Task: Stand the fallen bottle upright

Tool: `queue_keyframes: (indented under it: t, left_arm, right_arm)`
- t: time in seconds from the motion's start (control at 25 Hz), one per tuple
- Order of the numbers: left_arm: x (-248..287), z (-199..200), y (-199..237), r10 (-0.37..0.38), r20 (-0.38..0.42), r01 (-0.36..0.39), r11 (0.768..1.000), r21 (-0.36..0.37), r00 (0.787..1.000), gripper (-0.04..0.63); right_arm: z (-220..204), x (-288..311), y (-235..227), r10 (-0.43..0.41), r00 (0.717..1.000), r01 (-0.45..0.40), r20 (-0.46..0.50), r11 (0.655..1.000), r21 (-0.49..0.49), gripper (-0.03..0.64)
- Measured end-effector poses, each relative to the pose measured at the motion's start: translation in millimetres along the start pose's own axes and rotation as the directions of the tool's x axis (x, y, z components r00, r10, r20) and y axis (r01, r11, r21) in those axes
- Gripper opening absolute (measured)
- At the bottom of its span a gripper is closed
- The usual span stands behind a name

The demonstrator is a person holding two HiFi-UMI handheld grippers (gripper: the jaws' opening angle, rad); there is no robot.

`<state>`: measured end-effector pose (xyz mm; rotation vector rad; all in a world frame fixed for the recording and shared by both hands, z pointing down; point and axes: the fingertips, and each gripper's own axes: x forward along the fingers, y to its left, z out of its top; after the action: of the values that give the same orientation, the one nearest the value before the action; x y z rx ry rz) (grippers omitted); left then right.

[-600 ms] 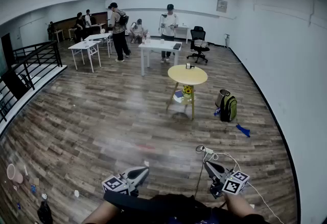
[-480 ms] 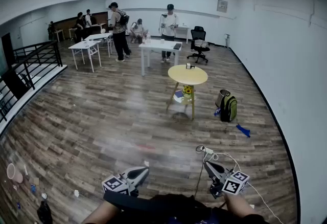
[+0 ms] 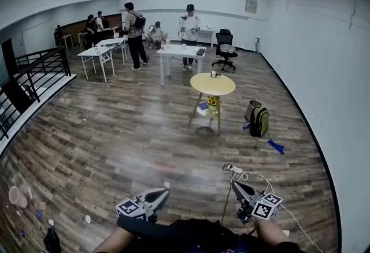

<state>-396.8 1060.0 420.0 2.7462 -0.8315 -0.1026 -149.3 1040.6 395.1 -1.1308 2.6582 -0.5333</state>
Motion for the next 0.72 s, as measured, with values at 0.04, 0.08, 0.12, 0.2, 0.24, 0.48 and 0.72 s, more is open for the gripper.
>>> queue_keyframes:
  t: [0.04, 0.08, 0.12, 0.2, 0.24, 0.48, 0.72]
  left_arm:
    - [0.6, 0.6, 0.1, -0.001, -0.001, 0.001, 1.0, 0.0, 1.0, 0.011]
    - [1.0, 0.8, 0.5, -0.001, -0.002, 0.001, 1.0, 0.001, 1.0, 0.011]
    - [1.4, 0.5, 1.0, -0.002, -0.002, 0.002, 1.0, 0.001, 1.0, 0.011]
    - [2.6, -1.1, 1.7, -0.003, -0.005, 0.003, 1.0, 0.001, 1.0, 0.011]
    - [3.4, -1.5, 1.6, -0.003, -0.006, 0.003, 1.0, 0.002, 1.0, 0.011]
    - [3.9, -0.2, 0.7, -0.002, -0.006, 0.002, 1.0, -0.002, 1.0, 0.011]
    - [5.8, -2.3, 0.0, -0.002, -0.004, 0.002, 1.0, -0.001, 1.0, 0.011]
  right_arm:
    - [0.9, 0.1, -0.5, -0.003, 1.0, 0.003, 0.003, 1.0, 0.001, -0.009]
    - [1.3, 0.3, -1.0, -0.006, 1.0, 0.006, 0.005, 1.0, 0.0, -0.009]
    - [0.9, 0.6, -1.7, -0.009, 1.0, 0.009, 0.006, 1.0, 0.001, -0.009]
    - [-0.8, 0.7, -3.0, -0.011, 1.0, 0.011, 0.006, 1.0, 0.003, -0.009]
    - [-1.1, 0.4, -3.7, -0.011, 1.0, 0.011, 0.006, 1.0, 0.006, -0.009]
    - [0.1, -0.2, -3.4, -0.011, 1.0, 0.011, 0.01, 1.0, 0.005, -0.009]
    - [-0.8, -1.8, -5.8, -0.011, 1.0, 0.011, 0.004, 1.0, 0.005, -0.009]
